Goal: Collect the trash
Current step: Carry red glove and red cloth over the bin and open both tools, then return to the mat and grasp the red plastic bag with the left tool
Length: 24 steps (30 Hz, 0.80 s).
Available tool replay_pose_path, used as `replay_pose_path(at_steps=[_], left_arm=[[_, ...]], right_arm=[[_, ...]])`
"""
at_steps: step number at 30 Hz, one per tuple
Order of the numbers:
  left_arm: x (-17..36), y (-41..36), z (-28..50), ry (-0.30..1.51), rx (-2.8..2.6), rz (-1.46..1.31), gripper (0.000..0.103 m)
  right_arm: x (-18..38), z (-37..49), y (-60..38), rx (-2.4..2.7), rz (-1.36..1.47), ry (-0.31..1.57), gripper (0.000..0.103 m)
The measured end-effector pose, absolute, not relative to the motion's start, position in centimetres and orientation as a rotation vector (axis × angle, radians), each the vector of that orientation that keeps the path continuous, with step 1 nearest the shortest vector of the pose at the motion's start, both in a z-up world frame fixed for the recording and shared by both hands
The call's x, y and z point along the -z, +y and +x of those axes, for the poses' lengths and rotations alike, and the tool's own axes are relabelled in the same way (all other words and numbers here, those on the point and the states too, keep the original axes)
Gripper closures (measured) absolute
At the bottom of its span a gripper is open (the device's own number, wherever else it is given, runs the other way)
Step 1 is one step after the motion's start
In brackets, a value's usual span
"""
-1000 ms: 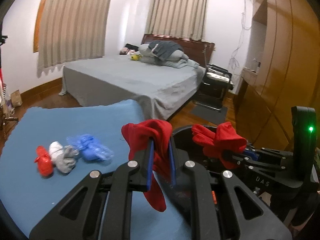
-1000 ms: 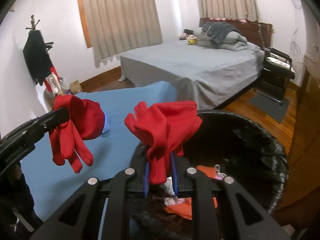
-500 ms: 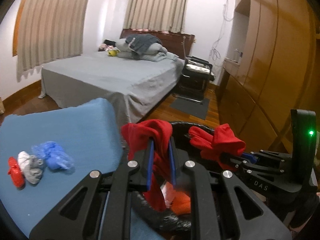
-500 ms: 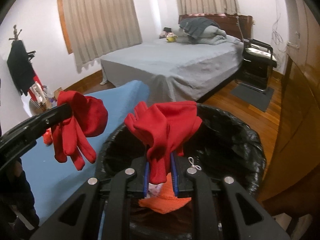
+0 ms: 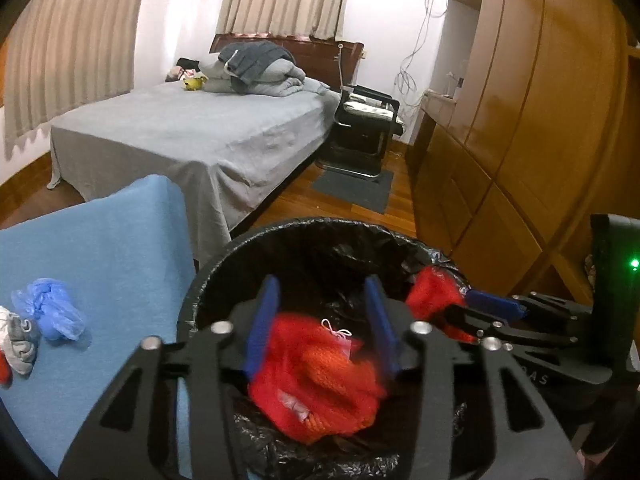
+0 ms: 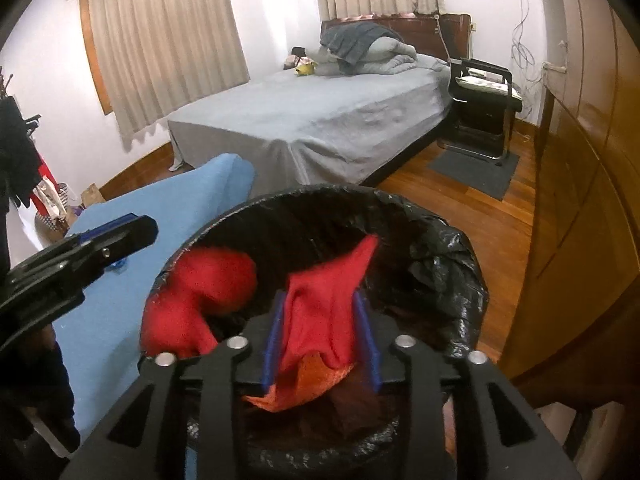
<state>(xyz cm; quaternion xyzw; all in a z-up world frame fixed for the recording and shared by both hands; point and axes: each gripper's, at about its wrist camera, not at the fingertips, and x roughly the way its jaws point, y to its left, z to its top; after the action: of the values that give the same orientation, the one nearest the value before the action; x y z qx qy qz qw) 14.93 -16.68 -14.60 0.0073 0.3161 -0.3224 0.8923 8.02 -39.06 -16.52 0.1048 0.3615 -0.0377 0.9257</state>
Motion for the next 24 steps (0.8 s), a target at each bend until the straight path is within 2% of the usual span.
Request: replay_pose_path(at_steps=[4,6,11,14,24], left_arm=[[14.8,-16.2,15.0,0.654,0.642,0.015,0.053],[14.5,-15.4,15.1,0.644,0.615,0.010,0.044],[13.6,-12.2,15.0,0.617,0.520,-0.006,0.024],[12.9,-9.9,14.8,0.603,0.465,-0.013,0.017],[12.2,-0.4,13.3,0.582,0.260,-0.042,0.016]], right_arm=[[16.4,8.0,-39.3,0.089,0.217,0.734,0.053],[16.3,7.9,-39.3,0.093,0.214,0.728,0.043],[15.7,8.1,-38.7,0.099,0.221,0.709,0.008],[15.4,8.3,-38.0,0.079,0.229,0.699,0.008],[14.8,10.4,-31.8,-0.061,0.190,0.683,0.007]])
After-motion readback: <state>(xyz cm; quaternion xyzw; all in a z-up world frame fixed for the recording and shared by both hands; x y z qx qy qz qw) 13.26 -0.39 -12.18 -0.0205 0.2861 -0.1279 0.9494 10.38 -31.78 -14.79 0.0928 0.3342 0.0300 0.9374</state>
